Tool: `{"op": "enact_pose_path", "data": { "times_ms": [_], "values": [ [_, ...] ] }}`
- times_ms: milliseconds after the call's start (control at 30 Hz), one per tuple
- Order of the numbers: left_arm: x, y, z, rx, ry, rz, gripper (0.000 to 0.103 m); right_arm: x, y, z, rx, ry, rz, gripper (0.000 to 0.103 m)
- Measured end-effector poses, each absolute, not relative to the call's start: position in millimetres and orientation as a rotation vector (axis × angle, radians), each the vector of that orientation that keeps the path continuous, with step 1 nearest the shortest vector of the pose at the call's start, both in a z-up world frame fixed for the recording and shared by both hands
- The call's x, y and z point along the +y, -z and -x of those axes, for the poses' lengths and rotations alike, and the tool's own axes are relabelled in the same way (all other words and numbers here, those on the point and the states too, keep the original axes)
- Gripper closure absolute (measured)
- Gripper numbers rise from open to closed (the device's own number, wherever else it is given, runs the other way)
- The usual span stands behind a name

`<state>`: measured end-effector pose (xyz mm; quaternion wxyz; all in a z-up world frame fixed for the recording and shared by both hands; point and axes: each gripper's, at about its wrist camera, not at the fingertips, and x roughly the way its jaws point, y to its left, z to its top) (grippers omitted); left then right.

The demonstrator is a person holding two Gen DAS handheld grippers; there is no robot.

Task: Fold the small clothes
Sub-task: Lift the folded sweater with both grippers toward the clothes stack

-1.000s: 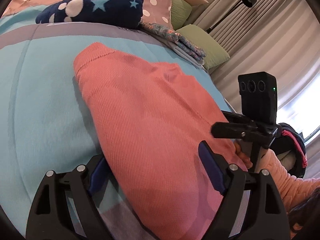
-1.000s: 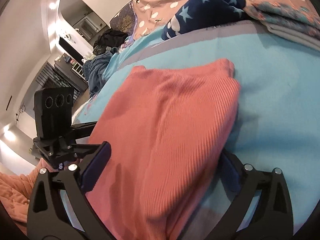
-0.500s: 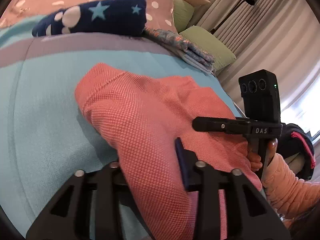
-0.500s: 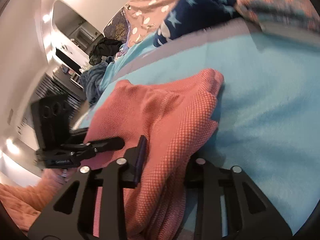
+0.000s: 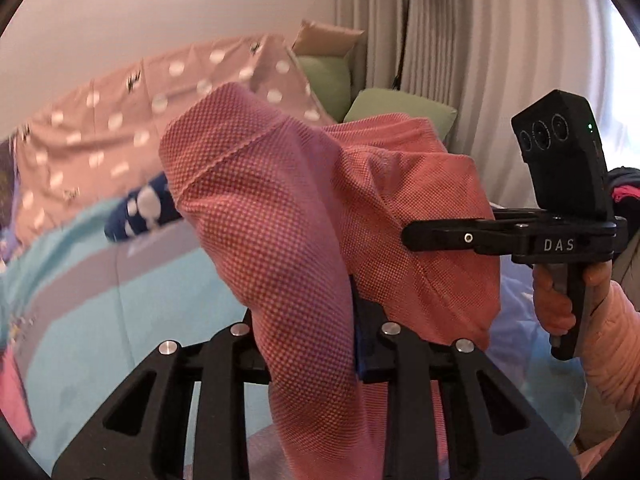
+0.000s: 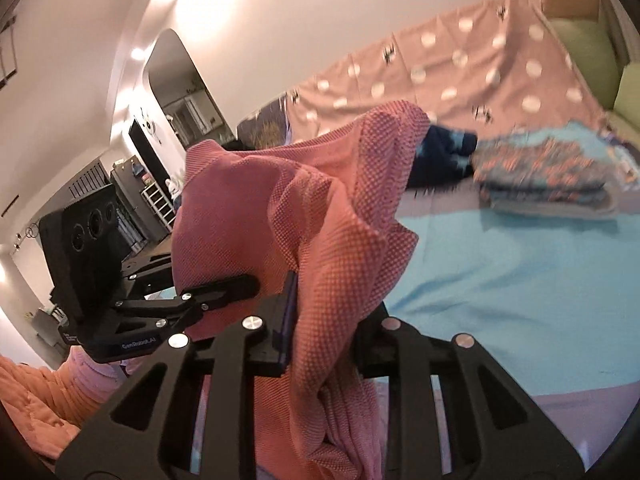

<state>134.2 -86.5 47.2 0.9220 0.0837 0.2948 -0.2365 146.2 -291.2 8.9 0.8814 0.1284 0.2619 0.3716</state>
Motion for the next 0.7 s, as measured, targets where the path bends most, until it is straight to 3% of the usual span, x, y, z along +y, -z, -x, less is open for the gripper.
{"op": "enact_pose_path", "data": {
  "times_ms": [400, 700],
  "values": [
    [-160.9, -127.0, -125.4, 0.441, 0.564, -0.27, 0.077, -368.1, -96.1, -119.0, 0.308, -0.63, -0.225, 0.081],
    [-221.8, -191.7, -200.6, 0.372, 0.553, -0.3, 0.076, -418.0, -163.0, -201.9, 0.261, -0.512, -0.231, 0.083]
  ]
}}
